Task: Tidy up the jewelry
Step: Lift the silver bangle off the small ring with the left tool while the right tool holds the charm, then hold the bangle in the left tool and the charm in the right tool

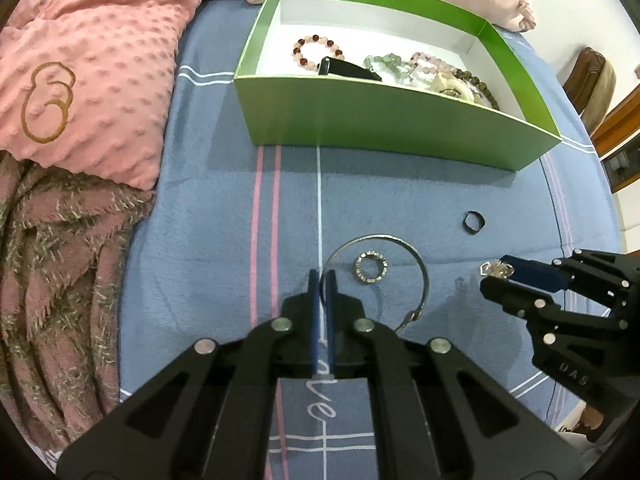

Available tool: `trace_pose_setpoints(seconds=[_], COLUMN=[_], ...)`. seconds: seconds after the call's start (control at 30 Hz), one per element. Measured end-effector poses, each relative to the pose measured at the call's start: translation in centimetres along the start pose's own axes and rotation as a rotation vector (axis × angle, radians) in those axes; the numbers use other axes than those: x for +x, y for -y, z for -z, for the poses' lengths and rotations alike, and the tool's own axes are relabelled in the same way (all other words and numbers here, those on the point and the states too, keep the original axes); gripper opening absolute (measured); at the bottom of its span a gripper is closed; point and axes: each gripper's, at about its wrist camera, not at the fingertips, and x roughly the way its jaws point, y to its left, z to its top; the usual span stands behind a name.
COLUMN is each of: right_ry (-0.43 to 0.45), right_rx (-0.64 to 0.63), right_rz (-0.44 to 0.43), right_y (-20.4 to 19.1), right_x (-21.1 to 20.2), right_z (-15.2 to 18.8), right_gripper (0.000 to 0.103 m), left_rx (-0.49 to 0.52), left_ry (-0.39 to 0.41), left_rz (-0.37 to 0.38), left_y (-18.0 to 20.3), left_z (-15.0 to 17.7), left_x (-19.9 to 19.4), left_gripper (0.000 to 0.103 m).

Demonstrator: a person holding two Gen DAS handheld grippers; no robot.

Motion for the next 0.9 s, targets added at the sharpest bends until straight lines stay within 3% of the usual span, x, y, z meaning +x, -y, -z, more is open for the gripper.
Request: trace_pose_setpoints(seconds=[0.9], right_ry=[-0.001], right_rx=[0.051], right_rz=[0.023], right_y=[1.3], right_x=[-0.6], right_z=[0.1], right_gripper=[0.023], left_rx=[0.024], left_ry=[0.040], left_rz=[-0.049], left_y=[1.6], left_z=[-0.5], left_x=[-1.1], left_gripper=[0.003])
